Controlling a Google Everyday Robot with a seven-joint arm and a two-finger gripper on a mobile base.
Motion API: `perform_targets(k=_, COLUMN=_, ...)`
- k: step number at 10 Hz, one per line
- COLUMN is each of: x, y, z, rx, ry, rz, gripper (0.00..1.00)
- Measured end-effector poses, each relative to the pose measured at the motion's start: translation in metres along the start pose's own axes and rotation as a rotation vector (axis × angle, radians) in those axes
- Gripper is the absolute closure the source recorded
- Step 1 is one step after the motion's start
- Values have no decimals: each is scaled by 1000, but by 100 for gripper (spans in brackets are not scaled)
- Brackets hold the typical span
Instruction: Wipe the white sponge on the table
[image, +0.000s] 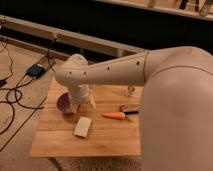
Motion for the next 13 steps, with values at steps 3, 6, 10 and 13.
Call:
perform_targets(k=3, x=4, y=34, z=23, rx=37, ry=-7, rz=-19, gripper=35)
perform_targets(k=6, x=6, y=60, z=48, rx=64, ry=2, rz=-57, gripper=35)
perform_targets(k=10, x=7, y=50, z=78, rx=117, ry=22, rz=-47, gripper=35)
perform_targets(k=13, x=9, y=43, z=95, rx=121, ry=31, rz=-6, gripper=35)
